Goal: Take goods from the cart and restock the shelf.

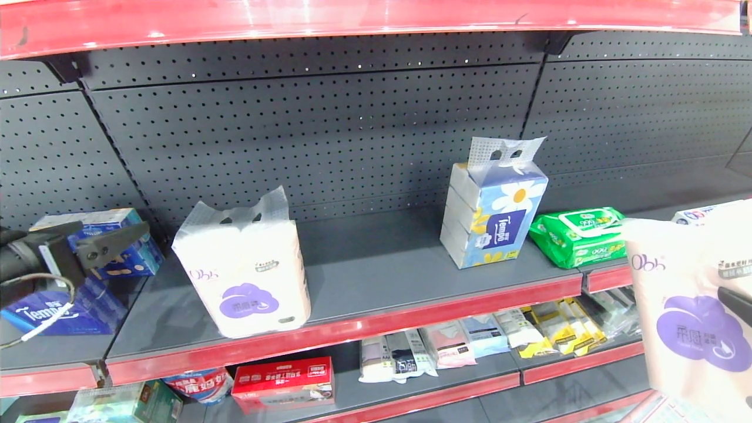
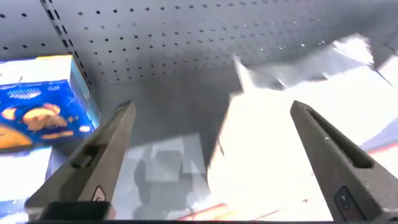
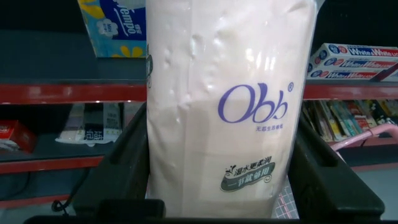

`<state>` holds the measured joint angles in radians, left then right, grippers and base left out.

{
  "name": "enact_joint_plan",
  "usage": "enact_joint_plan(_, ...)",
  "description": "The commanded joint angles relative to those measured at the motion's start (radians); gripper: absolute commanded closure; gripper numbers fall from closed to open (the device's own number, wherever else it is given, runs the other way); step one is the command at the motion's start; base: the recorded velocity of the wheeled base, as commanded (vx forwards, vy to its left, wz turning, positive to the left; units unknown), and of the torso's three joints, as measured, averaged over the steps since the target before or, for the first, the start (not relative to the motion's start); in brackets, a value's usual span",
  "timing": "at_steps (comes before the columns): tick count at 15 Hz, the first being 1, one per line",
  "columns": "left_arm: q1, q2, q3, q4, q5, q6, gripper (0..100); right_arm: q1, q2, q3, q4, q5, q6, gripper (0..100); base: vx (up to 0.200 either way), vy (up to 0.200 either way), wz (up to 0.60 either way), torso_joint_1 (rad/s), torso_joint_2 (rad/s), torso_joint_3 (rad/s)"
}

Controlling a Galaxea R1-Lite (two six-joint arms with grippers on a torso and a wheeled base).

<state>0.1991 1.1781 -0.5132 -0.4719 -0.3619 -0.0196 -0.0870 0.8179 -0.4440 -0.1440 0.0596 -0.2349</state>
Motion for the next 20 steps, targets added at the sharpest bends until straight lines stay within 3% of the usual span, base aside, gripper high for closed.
enact_joint_plan(1,-0.001,-0.233,0.059,0.104,-0.017,0.024,0,0.000,-0.006,0.010,0.000,0.000,0.002,100,0.000,0.000,0.00,0.000,0.00,0.000)
enact_joint_plan(3,-0.001,-0.348,0.059,0.200,-0.060,0.024,0,0.000,-0.014,0.007,0.000,-0.001,0.006,100,0.000,0.000,0.00,0.000,0.00,0.000)
enact_joint_plan(8,-0.001,-0.698,0.090,0.472,-0.063,0.026,0,-0.003,-0.111,0.056,0.001,-0.012,-0.006,100,0.000,0.000,0.00,0.000,0.00,0.000)
enact_joint_plan(11,0.000,-0.896,0.137,0.532,-0.058,0.026,0,-0.002,-0.164,0.064,0.011,-0.010,-0.012,100,0.000,0.000,0.00,0.000,0.00,0.000)
enact_joint_plan(15,0.025,-1.003,0.130,0.653,-0.055,0.029,0,0.000,-0.195,0.067,0.011,0.003,-0.011,100,0.000,0.000,0.00,0.000,0.00,0.000)
enact_joint_plan(17,0.091,-1.029,0.131,0.700,-0.055,0.078,0,0.000,-0.203,0.067,0.011,0.017,-0.014,100,0.000,0.000,0.00,0.000,0.00,0.000)
enact_joint_plan(20,0.112,-1.094,0.160,0.737,-0.048,0.079,0,0.000,-0.223,0.065,0.011,0.020,-0.015,100,0.000,0.000,0.00,0.000,0.00,0.000)
